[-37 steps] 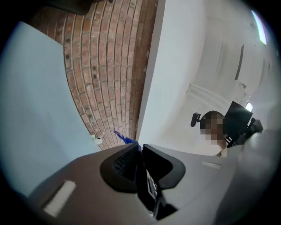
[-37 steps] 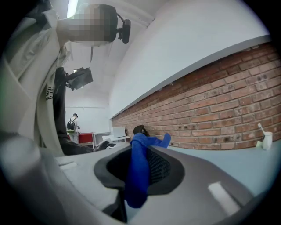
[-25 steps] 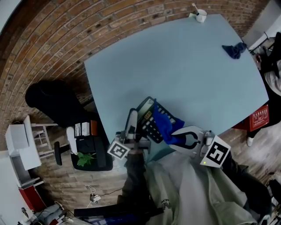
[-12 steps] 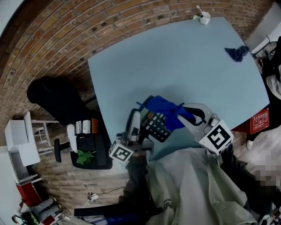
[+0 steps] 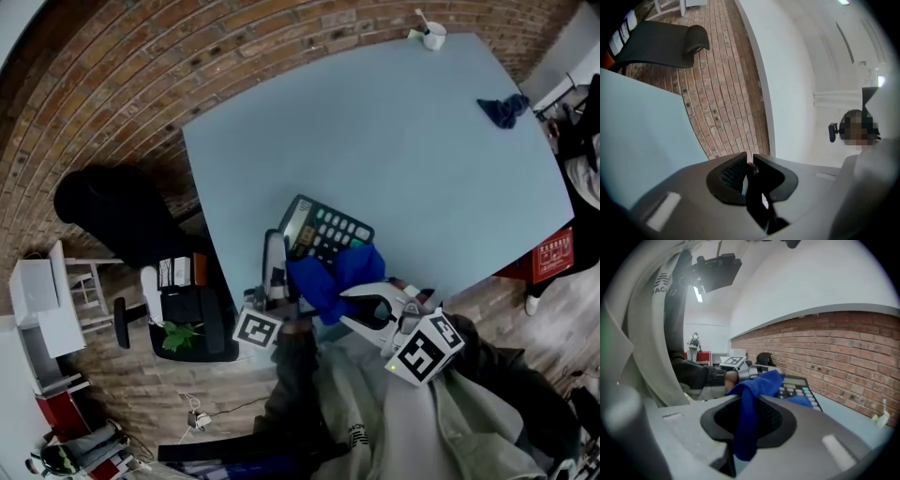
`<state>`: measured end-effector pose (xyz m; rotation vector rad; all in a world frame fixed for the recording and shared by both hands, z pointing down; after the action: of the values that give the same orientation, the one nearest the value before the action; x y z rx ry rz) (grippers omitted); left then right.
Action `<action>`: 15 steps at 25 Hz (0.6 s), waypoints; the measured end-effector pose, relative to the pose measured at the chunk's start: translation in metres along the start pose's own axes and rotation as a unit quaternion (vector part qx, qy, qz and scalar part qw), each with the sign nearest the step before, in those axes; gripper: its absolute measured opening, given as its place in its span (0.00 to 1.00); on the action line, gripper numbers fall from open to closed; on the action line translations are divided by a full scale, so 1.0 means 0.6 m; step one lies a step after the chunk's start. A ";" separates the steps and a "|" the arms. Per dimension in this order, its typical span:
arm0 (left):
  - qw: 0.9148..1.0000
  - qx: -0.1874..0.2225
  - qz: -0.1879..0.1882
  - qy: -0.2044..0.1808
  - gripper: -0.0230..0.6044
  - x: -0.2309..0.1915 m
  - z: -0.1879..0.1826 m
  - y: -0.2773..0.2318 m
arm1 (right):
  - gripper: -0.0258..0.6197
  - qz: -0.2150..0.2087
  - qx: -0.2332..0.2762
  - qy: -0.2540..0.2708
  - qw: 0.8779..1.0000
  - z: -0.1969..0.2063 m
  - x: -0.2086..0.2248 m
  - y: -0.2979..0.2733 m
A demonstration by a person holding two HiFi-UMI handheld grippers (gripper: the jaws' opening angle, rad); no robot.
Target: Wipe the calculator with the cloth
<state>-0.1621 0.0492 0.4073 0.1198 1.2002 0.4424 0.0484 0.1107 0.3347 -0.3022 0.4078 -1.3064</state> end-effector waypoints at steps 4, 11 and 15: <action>0.999 0.034 0.003 0.033 0.10 0.000 -0.006 0.000 | 0.16 0.023 -0.028 -0.021 0.999 0.036 0.010 0.010; 0.994 0.048 0.037 0.094 0.10 0.012 0.015 -0.014 | 0.16 0.067 0.088 -0.052 0.992 0.039 0.016 0.000; 0.994 0.050 0.041 0.089 0.10 0.009 -0.004 -0.007 | 0.16 0.086 0.102 -0.021 0.991 0.034 0.026 0.043</action>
<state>-0.1619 0.0473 0.4005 0.2212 1.3977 0.4723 0.0833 0.1014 0.3398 -0.1193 0.2561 -1.1603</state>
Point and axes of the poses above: the fingertips, and each gripper's own axes: y backward along the fingers, x to its right, z out of its underside, the point moved 10 cm from there along y, backward along the fingers, and after that the axes turned 2 degrees about y, right-handed, at the moved point
